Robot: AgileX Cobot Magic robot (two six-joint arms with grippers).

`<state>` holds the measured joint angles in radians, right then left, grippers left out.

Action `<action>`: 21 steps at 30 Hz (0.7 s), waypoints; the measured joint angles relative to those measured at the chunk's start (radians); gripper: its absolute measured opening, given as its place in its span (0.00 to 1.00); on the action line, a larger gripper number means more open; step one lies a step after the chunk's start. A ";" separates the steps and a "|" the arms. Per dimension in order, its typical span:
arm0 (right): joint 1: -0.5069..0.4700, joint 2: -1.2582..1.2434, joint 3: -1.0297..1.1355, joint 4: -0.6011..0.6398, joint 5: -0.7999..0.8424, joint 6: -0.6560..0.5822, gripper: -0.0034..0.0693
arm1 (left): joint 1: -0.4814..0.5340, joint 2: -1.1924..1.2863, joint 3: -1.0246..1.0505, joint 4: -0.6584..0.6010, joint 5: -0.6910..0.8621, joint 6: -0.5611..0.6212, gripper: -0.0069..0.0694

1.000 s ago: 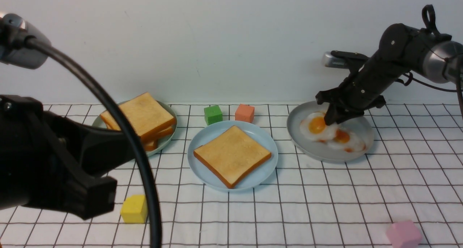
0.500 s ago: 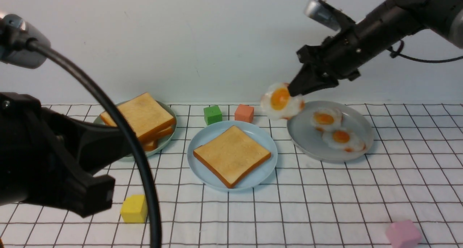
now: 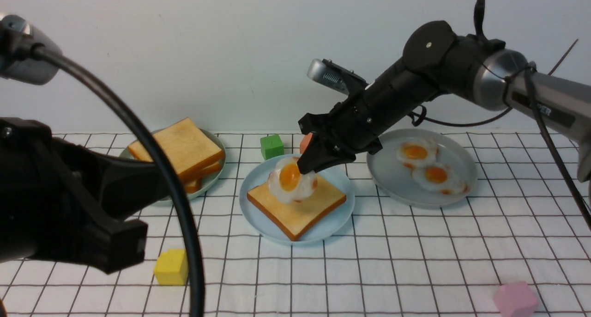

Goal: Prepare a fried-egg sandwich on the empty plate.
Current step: Use the right arm to place the fried egg on the slice of bread in the middle, then use the left arm to grab a slice of bread

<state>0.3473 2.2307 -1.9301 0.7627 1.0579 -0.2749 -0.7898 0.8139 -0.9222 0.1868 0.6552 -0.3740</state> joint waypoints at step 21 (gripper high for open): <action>-0.050 -0.032 -0.074 -0.280 0.130 0.106 0.75 | 0.000 0.102 0.007 -0.005 0.049 -0.001 0.08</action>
<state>0.2968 2.1987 -2.0038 0.4827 1.1883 -0.1689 -0.7898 0.9157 -0.9155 0.1817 0.7041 -0.3749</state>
